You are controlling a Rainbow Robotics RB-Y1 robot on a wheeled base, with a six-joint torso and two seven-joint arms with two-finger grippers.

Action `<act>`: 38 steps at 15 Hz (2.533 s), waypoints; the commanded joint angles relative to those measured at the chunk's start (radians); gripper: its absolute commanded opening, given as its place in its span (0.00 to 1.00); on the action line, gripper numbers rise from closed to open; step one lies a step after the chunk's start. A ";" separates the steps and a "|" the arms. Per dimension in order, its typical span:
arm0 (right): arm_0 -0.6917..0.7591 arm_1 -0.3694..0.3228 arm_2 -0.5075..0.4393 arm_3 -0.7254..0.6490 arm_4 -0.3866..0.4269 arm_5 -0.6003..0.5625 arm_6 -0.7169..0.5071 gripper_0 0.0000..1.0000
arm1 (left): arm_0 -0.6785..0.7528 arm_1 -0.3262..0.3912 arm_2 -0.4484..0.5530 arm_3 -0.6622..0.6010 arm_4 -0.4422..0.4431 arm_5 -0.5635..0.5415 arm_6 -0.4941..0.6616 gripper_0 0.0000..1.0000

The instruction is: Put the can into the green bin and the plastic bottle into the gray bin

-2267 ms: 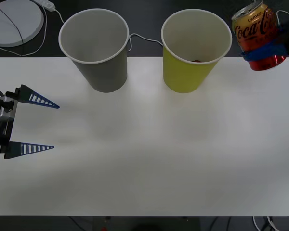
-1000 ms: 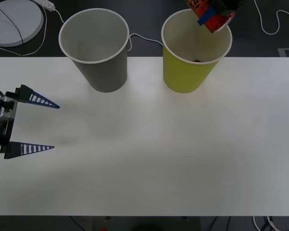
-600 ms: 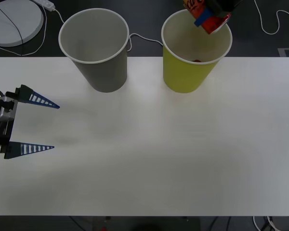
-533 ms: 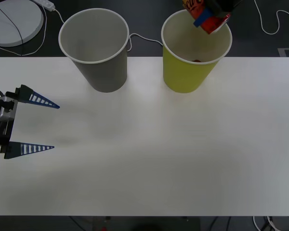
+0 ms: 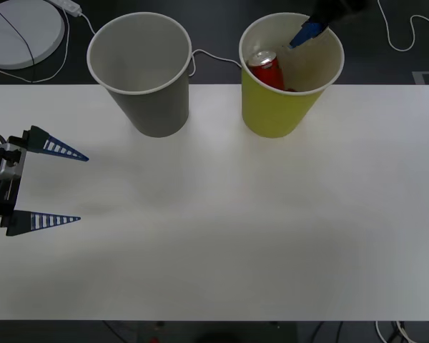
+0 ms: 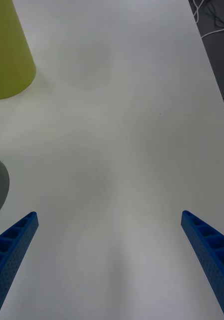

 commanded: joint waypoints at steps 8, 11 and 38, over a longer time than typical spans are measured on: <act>0.425 -0.170 -0.366 -0.426 -0.197 0.000 0.103 1.00 | 0.000 0.000 0.000 0.000 0.000 0.000 0.000 1.00; 0.547 -0.188 -0.469 -0.507 -0.282 0.000 0.134 1.00 | 0.000 0.000 0.000 0.000 0.000 0.000 0.000 1.00; 1.195 -0.009 -0.833 -0.410 -0.541 0.000 1.149 1.00 | 0.000 0.000 0.000 0.000 0.000 0.000 0.000 1.00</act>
